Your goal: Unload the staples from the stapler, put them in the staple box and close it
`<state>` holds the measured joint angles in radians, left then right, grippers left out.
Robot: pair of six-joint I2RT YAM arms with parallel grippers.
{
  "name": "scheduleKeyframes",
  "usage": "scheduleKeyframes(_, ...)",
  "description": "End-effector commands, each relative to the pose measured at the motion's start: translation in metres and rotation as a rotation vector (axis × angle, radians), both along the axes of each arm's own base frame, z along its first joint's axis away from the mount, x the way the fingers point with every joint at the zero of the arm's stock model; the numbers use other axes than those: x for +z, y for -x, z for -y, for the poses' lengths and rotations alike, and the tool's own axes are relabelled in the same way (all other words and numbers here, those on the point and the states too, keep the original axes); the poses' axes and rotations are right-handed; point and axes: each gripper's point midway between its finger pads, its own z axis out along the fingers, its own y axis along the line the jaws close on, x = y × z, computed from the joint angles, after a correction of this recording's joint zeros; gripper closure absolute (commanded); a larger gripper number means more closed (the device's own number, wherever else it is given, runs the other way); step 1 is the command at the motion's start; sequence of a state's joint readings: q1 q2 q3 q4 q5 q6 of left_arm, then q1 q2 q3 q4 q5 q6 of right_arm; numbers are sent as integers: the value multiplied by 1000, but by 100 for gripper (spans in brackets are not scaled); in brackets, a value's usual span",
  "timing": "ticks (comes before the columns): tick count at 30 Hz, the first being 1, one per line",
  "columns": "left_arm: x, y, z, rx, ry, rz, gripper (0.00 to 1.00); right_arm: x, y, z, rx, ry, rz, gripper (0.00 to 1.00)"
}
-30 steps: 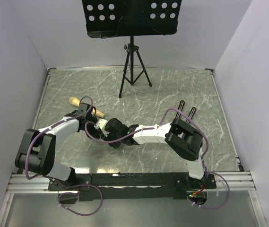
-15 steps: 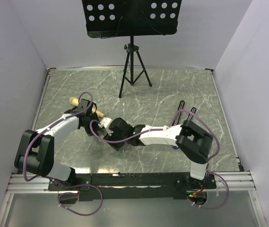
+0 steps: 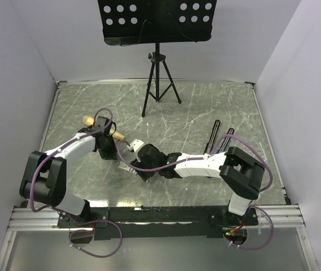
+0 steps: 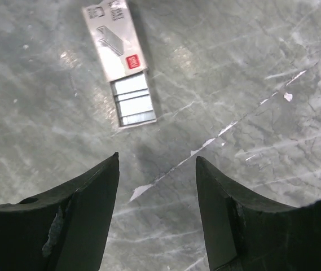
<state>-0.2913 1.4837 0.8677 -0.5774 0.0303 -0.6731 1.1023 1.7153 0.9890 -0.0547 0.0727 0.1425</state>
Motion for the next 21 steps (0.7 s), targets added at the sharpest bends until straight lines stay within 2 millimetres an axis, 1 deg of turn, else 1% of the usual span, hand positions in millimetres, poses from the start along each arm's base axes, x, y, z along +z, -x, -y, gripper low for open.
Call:
scheduleKeyframes(1,-16,12,4,-10,32,-45,94,-6,-5,-5,-54,-16,15,36)
scheduleKeyframes(2,-20,14,3,-10,25,-57,94,-9,-4,-5,-55,-9,16,36)
scheduleKeyframes(3,-21,14,3,-10,25,-59,94,-9,-6,-10,-57,-26,26,36)
scheduleKeyframes(5,-24,15,3,-9,25,-69,95,-18,-7,-9,-62,-6,27,36)
scheduleKeyframes(8,-26,16,8,-13,51,-74,95,-24,-9,-8,-84,6,41,36)
scheduleKeyframes(12,-28,17,14,-21,83,-77,96,-27,-15,-7,-114,10,64,36)
scheduleKeyframes(18,-33,22,17,-35,105,-92,98,-32,-18,-10,-118,-6,80,36)
scheduleKeyframes(21,-35,24,20,-40,118,-98,98,-33,-19,-15,-105,-13,89,36)
